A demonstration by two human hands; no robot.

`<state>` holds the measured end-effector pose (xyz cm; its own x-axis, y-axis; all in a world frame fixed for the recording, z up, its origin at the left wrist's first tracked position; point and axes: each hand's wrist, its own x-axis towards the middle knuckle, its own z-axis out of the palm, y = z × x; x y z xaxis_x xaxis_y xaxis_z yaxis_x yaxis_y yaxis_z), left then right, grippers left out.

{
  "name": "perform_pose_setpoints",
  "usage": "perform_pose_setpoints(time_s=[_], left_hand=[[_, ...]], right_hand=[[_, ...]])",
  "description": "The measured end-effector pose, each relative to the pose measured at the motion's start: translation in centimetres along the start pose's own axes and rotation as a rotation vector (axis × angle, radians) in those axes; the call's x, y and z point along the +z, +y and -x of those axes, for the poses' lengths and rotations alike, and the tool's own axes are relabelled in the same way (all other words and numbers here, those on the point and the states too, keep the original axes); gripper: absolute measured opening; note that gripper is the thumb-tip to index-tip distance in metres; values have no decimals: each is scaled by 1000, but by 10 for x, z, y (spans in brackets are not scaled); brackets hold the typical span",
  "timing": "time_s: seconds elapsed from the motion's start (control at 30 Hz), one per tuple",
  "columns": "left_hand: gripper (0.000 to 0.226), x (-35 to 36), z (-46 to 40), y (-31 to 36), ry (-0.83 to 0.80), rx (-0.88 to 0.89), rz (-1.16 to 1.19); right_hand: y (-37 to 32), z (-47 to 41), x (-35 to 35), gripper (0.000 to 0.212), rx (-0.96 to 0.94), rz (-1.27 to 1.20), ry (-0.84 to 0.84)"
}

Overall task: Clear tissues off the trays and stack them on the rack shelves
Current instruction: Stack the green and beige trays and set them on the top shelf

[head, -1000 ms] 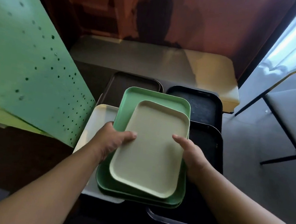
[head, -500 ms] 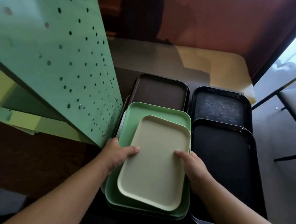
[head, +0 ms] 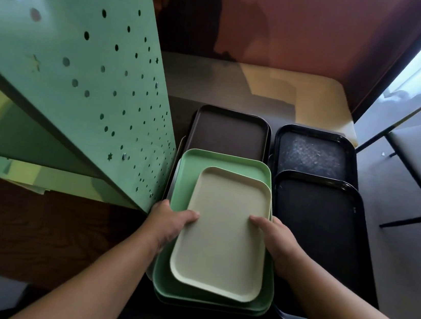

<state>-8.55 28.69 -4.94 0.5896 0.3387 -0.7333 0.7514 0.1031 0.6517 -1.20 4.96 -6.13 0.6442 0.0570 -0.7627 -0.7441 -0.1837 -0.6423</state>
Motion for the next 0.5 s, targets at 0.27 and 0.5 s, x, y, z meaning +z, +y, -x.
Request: perform_pose_setpoints(time_s=[0.27,0.5], left_hand=[[122,-4,4,3,7,7,8],[109,1,24,20,56,55,-4]], right_hand=[[-1,1,-1,30,13,-55,-24],[-16,5,-14,36,-33,-142,-11]])
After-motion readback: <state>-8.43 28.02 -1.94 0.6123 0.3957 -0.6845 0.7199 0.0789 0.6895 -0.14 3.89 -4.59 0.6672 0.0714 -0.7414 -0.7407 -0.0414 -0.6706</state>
